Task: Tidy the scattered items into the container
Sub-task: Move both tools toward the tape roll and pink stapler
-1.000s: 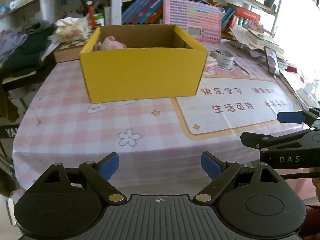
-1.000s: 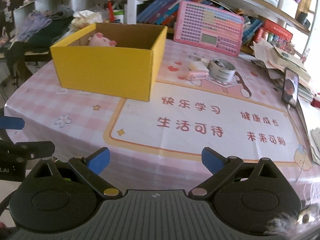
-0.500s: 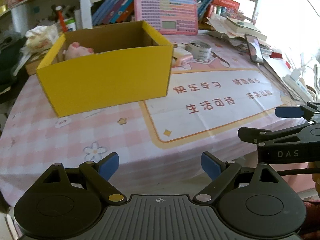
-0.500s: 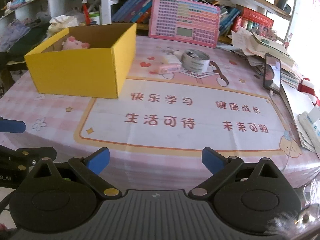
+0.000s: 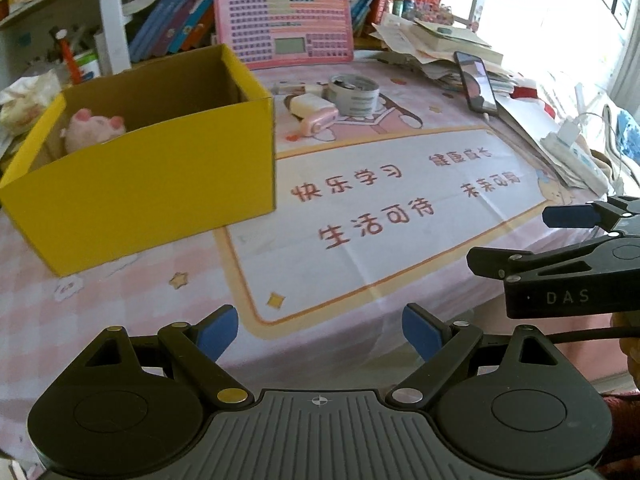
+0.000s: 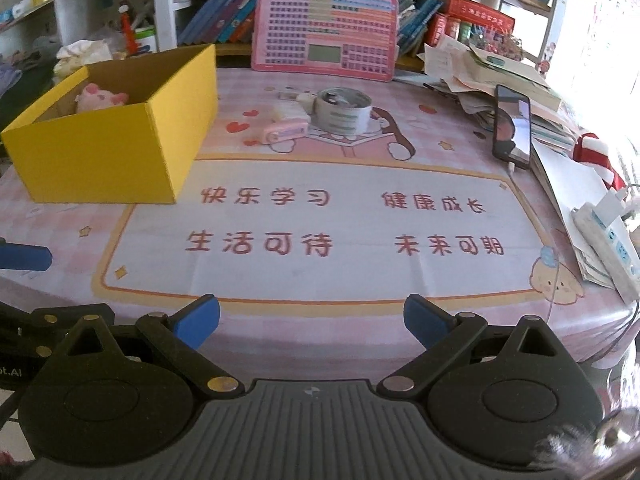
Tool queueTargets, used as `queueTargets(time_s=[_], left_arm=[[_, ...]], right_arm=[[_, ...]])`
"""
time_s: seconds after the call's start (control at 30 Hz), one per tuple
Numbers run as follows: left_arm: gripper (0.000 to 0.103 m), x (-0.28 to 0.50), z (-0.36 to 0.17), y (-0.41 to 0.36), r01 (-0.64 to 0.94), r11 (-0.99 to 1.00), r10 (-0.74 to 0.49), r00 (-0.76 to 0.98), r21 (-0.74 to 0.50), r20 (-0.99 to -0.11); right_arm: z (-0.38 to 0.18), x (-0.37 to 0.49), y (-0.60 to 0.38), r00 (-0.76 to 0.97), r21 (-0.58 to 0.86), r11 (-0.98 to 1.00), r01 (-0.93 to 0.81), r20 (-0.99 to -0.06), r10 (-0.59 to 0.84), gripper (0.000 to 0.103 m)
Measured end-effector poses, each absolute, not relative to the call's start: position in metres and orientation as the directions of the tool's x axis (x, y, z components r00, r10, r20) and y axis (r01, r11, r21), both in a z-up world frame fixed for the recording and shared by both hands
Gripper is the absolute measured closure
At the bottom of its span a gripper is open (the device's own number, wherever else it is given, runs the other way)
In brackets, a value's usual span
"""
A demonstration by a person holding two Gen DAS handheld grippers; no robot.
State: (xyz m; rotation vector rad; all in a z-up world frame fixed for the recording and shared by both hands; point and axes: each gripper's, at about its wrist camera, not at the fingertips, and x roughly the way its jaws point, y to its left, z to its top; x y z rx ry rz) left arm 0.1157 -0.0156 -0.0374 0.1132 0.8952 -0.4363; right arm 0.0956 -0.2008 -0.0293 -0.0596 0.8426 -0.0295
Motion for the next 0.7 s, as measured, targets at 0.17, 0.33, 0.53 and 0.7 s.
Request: queueTargets(time_s=[0.17,0.33,0.53,0.7], left_arm=[[0.012,0.13,-0.038,-0.035,0.444,0.891,-0.346,0.536,-0.091,-0.77],[0.012,0.145,-0.041,-0.056,0.47,0.877,-0.365,0.526,-0.095,-0.768],[0.012,0.165,-0.041,-0.079,0.469,0.876,-0.383,0.536,-0.112,-0.752],[0.012,0.186,-0.035,-0.104,0.478,0.871,-0.404,0.562,-0.116,-0.722]], right_arm=[[-0.03,0.107,-0.217,0.66,-0.073,0.997,0.019,-0.748,-0.067,0.004],[-0.033,0.123,-0.236,0.648,-0.077,0.997,0.028,-0.758,-0.077,0.004],[-0.03,0.145,-0.261,0.664,-0.086,0.996,0.029,-0.743,-0.083,0.004],[-0.026,0.166,-0.285,0.681,-0.088,0.996,0.032,-0.727,-0.086,0.004]])
